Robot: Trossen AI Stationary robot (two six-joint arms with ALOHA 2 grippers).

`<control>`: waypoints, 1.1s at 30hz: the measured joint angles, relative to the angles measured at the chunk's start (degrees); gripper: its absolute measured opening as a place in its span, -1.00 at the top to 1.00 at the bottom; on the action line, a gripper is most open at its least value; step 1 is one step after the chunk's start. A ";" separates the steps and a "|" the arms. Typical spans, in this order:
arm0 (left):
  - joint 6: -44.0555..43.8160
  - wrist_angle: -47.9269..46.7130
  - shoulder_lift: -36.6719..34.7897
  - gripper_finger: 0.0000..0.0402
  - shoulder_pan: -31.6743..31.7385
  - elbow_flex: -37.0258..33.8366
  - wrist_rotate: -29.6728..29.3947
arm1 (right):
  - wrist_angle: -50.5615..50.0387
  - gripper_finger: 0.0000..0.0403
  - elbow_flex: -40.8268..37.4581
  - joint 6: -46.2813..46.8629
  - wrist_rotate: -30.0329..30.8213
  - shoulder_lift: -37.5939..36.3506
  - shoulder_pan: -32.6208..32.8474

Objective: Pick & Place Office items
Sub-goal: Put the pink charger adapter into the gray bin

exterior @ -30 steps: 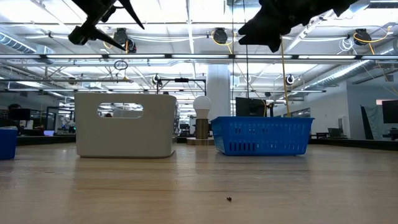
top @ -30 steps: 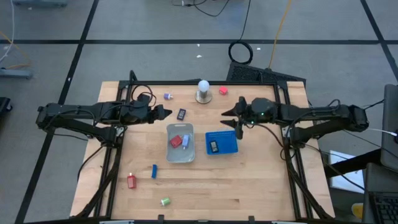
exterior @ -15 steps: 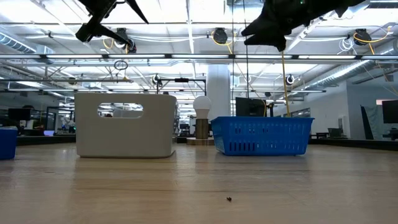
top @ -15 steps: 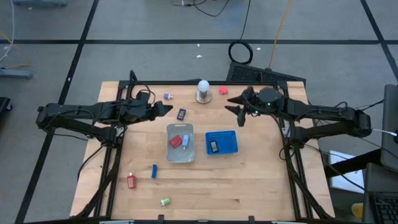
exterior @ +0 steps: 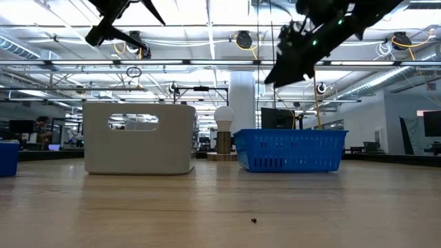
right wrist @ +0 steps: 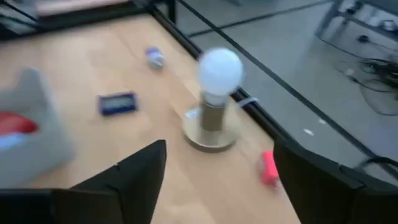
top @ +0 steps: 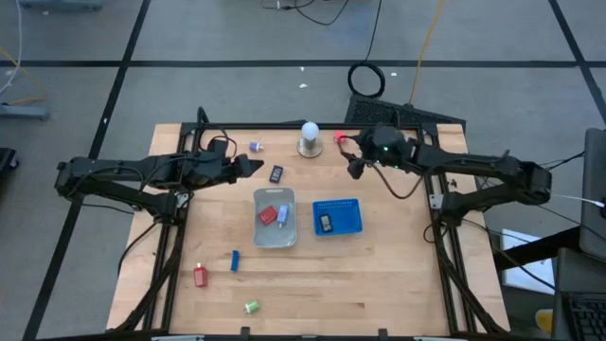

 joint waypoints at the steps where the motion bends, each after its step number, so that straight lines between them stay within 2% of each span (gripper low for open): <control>1: 0.58 0.00 0.00 -0.52 0.00 0.00 0.01 | -0.21 -0.48 0.00 -0.75 0.87 1.02 -0.54; 11: 10.31 -0.27 0.00 -0.52 0.00 0.00 0.01 | 0.05 -0.53 -0.02 -2.67 1.86 10.18 -8.60; 18: 12.90 -0.65 0.00 -0.52 -0.01 0.00 -0.49 | 7.06 -0.52 0.00 -0.75 -6.56 13.32 -14.91; 21: 12.81 -1.67 0.00 -0.52 0.00 0.00 -1.03 | 7.81 -0.52 0.00 0.44 -8.60 13.83 -16.95; 26: 12.77 -4.48 0.00 -0.52 0.00 0.00 -2.11 | 8.04 -0.52 0.00 0.09 -8.75 13.98 -19.31; 31: 12.71 -6.69 0.00 -0.52 0.00 0.00 -3.14 | 8.08 -0.52 0.00 0.25 -13.24 14.36 -21.94; 33: 12.43 -7.20 -0.01 -0.52 -0.02 0.00 -3.92 | 7.91 -0.52 0.00 -0.20 -13.24 15.20 -22.31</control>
